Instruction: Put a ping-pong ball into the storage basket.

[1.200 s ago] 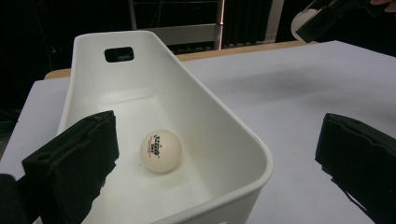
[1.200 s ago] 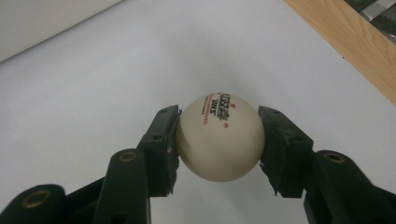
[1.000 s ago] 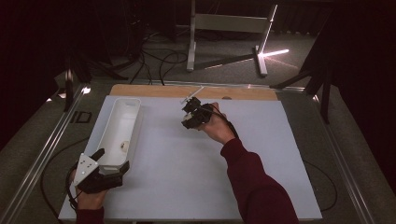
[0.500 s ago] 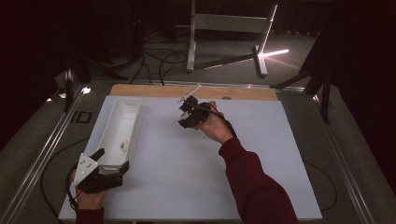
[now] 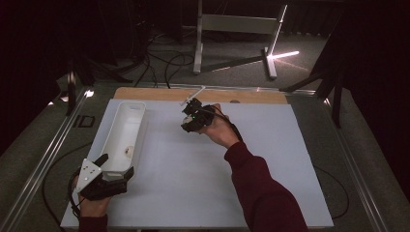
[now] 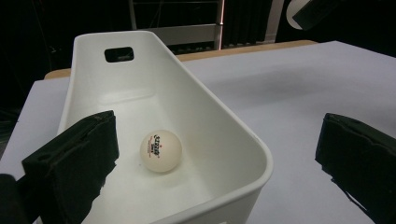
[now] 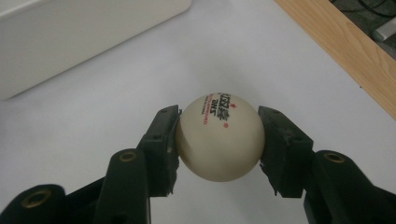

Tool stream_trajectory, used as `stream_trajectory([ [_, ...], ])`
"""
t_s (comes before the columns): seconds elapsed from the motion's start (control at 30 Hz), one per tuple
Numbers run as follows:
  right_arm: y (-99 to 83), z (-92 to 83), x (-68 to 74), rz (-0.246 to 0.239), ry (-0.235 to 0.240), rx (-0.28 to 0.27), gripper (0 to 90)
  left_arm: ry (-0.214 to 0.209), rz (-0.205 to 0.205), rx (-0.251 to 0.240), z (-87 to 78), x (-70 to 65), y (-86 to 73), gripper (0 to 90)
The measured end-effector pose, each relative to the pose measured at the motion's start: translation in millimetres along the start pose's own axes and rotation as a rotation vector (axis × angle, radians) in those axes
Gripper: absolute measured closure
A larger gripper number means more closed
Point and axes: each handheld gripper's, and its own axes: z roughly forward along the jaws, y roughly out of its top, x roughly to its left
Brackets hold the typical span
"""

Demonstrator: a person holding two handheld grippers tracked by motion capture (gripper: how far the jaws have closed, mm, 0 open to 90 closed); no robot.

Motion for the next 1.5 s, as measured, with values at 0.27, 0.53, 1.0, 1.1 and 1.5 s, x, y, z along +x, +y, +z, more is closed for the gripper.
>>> stream_trajectory([
  [0.27,4.2,-2.4,2.6,-0.005,0.004,-0.008,50.3,0.000,0.006,0.002,0.2,0.2,0.1,0.0],
  [0.53,8.5,-4.5,4.2,-0.009,0.020,-0.012,50.3,-0.001,0.004,0.002,0.2,0.4,0.0,0.0],
  [1.0,16.2,-7.9,11.1,-0.021,0.024,-0.029,50.3,0.001,-0.001,0.002,-0.1,0.2,0.0,0.0],
  [1.1,17.5,-8.0,12.5,-0.024,0.025,-0.033,50.4,0.001,0.000,0.001,-0.1,0.3,0.0,0.0],
  [1.5,23.5,-7.8,17.7,-0.031,0.040,-0.047,50.3,0.001,0.003,0.003,0.1,0.5,0.0,0.0],
])
